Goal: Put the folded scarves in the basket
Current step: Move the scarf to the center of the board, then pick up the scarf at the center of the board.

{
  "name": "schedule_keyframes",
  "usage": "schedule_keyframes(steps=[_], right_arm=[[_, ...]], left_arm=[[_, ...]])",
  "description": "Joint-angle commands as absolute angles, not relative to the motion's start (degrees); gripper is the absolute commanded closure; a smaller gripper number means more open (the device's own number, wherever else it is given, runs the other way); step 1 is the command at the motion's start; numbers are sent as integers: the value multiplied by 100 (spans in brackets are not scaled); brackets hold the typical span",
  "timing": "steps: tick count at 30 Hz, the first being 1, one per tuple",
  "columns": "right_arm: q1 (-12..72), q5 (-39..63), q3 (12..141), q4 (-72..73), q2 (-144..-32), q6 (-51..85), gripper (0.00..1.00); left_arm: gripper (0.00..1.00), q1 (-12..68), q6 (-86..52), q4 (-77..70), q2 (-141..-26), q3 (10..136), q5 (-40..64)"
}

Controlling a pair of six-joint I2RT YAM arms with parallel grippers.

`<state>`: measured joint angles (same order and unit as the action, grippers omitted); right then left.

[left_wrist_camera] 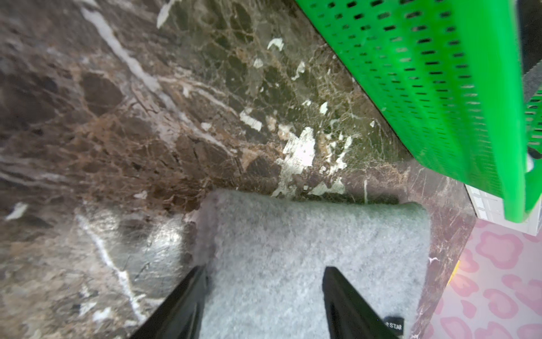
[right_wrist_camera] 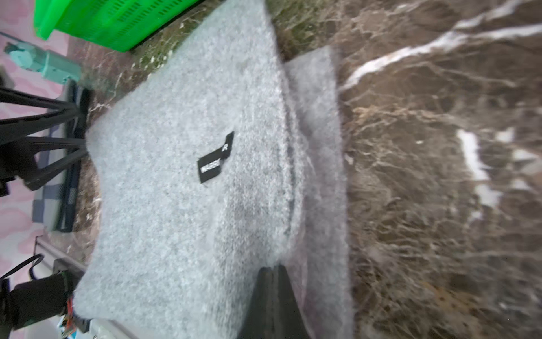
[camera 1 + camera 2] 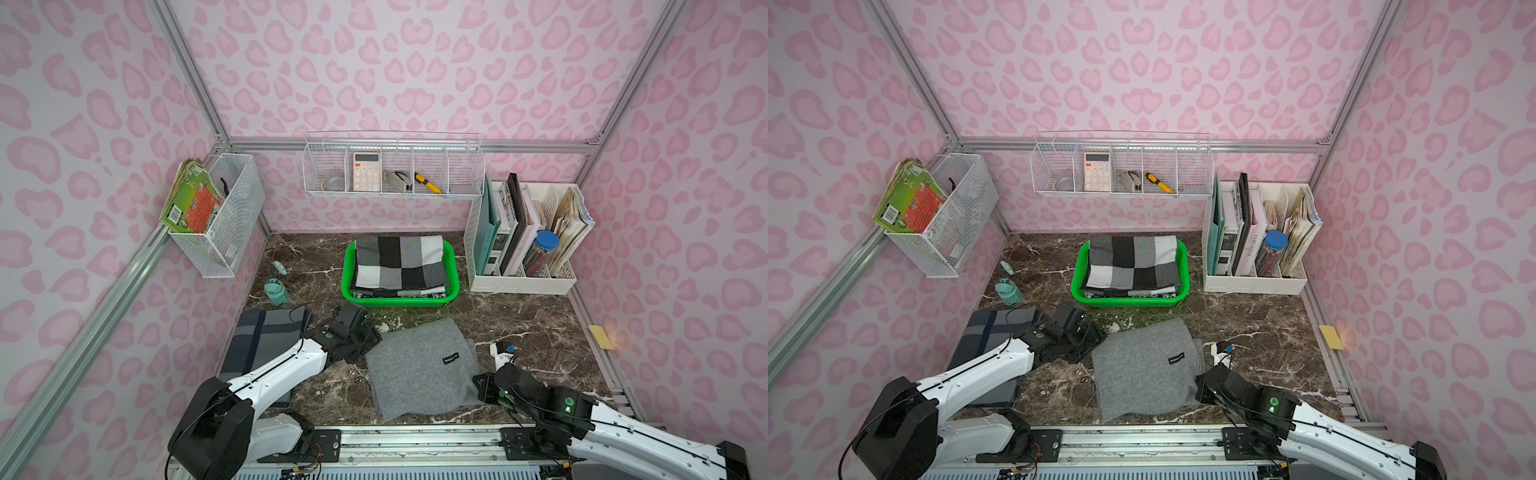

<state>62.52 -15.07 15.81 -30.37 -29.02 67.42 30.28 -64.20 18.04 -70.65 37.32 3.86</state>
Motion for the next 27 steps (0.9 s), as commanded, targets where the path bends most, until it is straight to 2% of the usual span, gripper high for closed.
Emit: schedule_keyframes(steps=[1,4,7,12,16,21,27], right_arm=[[6293,-2255,1743,-3580,-2842,6987,63],[6238,-2539,1889,-3492,-2829,6664,44],[5800,-2308,1959,-3078,-2949,5963,33],[3747,-133,1916,-1867,-3437,4452,25],[2268,1378,1985,-1167,-4136,3846,20],[2004,1783,2151,-857,-4847,3732,18],[2017,2079,1805,-206,-5207,3980,8]], left_arm=[[33,2989,-6184,2053,-6913,3686,384],[31,2989,-6103,2256,-6727,3610,497],[28,2996,-6058,2397,-6500,3449,776],[21,3080,-6084,2626,-5998,3148,1076],[17,3206,-5994,2814,-5867,3098,1156],[17,3382,-6099,2764,-5905,3077,1085],[17,3461,-6322,2535,-6079,3056,932]])
